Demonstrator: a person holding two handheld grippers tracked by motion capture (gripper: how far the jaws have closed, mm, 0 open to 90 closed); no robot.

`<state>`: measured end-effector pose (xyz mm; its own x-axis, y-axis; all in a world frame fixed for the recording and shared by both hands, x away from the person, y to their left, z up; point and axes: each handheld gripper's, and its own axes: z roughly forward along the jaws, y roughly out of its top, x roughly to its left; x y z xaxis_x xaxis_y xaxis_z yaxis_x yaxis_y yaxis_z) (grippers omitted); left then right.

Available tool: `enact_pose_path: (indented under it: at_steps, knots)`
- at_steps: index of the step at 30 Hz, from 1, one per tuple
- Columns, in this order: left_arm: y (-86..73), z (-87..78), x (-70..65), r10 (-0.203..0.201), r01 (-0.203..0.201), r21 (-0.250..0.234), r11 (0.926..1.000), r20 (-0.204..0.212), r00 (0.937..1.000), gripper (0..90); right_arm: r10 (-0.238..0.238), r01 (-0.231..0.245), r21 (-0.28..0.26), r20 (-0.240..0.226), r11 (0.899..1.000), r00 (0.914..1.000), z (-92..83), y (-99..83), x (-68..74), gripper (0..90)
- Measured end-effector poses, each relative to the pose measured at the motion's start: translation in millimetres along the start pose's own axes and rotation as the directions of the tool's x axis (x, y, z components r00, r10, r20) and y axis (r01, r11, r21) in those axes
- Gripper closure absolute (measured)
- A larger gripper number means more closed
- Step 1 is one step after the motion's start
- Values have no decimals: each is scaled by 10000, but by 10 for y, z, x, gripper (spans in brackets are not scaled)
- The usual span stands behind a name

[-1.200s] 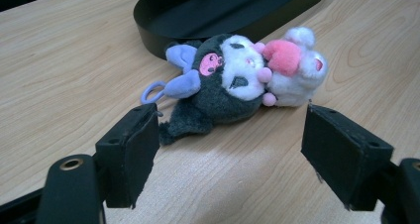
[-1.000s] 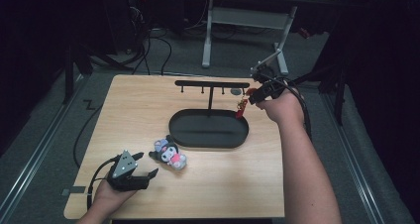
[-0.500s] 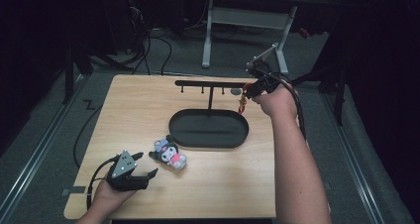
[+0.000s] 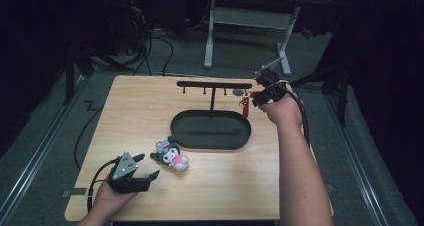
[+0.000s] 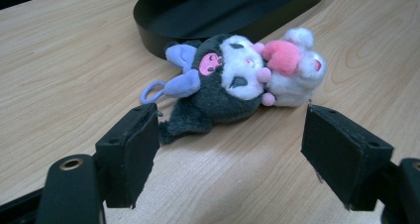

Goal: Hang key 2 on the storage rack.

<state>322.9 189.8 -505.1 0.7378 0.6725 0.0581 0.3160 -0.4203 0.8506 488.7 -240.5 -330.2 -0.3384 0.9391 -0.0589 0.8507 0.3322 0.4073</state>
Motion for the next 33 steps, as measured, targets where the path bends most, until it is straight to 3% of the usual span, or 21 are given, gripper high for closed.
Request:
enact_pose_path:
  at_steps: [5, 12, 17, 19, 27, 33]
  knots:
    - [-6, 13, -12, 6, -6, 57, 10000, -5, 10000, 231, 120, -118, 183, -99, 9998, 9999, 188, -86, -24, 664]
    - [-12, 18, -4, -27, 27, 85, 10000, -42, 10000, 231, 240, -243, -59, -390, 9997, 9989, 481, -99, -10, 662]
    - [-12, 17, 3, -59, 59, 74, 10000, -16, 10000, 231, 209, -214, -120, -394, 9997, 9990, 597, -88, 14, 633]
    - [-11, 14, 8, -58, 59, 72, 10000, -9, 10000, 231, 326, -332, -141, -375, 9994, 9988, 605, -84, 17, 570]
    - [0, 9, 3, -5, 5, 1, 10000, -53, 10000, 231, 413, -437, -524, -455, 9977, 9981, 513, -125, 49, 526]
    - [5, -5, 27, -282, 282, -28, 9996, -15, 9996, 237, 613, -700, -1173, -755, 9906, 9953, 425, -399, 54, 491]
